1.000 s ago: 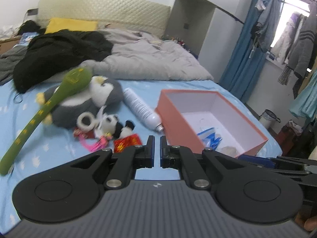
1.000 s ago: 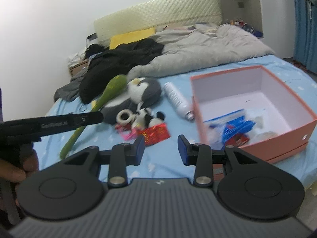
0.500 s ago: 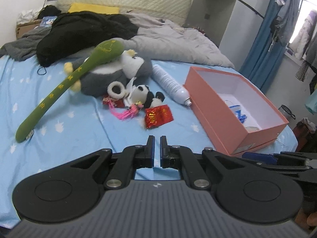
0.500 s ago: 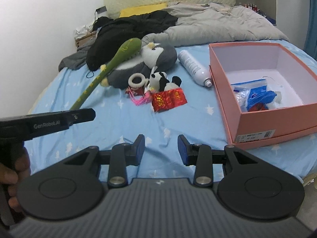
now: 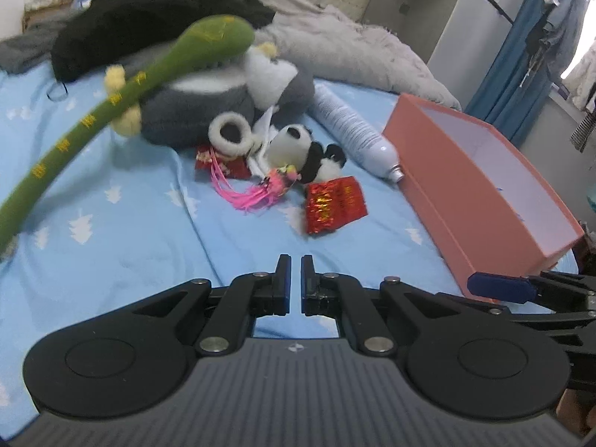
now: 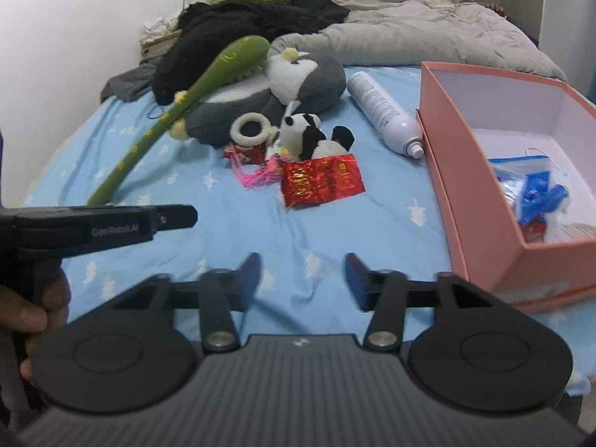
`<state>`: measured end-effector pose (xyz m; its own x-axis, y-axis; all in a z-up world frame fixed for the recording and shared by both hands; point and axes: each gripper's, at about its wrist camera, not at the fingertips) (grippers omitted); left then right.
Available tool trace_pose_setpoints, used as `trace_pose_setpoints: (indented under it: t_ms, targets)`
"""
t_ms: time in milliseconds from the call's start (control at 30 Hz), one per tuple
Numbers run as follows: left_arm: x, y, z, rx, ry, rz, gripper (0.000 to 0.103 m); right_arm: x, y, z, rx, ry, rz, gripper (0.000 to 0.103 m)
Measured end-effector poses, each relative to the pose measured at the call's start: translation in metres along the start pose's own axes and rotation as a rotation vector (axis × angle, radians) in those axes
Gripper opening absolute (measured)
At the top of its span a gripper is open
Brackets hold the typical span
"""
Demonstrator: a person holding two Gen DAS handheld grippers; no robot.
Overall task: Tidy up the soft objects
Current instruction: 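Move both open grippers back toward the remaining items beside the plush toys, then grasp the pink-haired doll with the left gripper while the right grasps the red wrapper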
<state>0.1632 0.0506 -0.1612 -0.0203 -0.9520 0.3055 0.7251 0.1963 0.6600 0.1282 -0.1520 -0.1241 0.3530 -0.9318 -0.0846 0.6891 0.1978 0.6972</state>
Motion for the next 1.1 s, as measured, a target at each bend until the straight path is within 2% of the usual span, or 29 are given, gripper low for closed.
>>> trace_pose_setpoints:
  t_ms: [33,67,100,167,667,933,1100]
  targets:
    - [-0.004,0.002,-0.008,0.000,-0.011,0.001,0.004,0.001,0.002,-0.007,0.001,-0.002,0.000,0.060]
    - [-0.007,0.005,-0.016,0.004,-0.017,-0.007,0.010,0.001,0.004,-0.016,-0.002,-0.001,0.001,0.060]
    - [-0.009,0.007,-0.024,0.006,-0.013,-0.017,0.023,0.002,0.006,-0.025,-0.007,0.000,0.003,0.060]
    - [-0.014,0.011,-0.039,0.008,0.016,-0.026,0.040,0.002,0.010,-0.043,-0.018,0.001,0.015,0.060]
    - [-0.037,0.059,-0.120,0.007,-0.049,-0.080,0.043,-0.010,0.040,-0.132,-0.026,-0.002,0.141,0.060]
    - [-0.033,0.062,-0.144,-0.008,-0.071,-0.131,0.043,-0.008,0.046,-0.156,-0.033,-0.003,0.177,0.059]
    - [-0.032,0.059,-0.150,-0.016,-0.059,-0.112,0.039,-0.008,0.041,-0.161,-0.027,-0.015,0.198,0.055]
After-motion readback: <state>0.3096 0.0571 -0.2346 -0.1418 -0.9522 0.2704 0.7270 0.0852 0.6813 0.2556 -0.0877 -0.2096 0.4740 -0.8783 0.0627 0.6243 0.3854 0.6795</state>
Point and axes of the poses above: each gripper's, at about its wrist camera, not at the fingertips, and z roughly against the way its jaws point, x to its right, y to its top, and after that the axes turned 2 degrees about z, right-handed
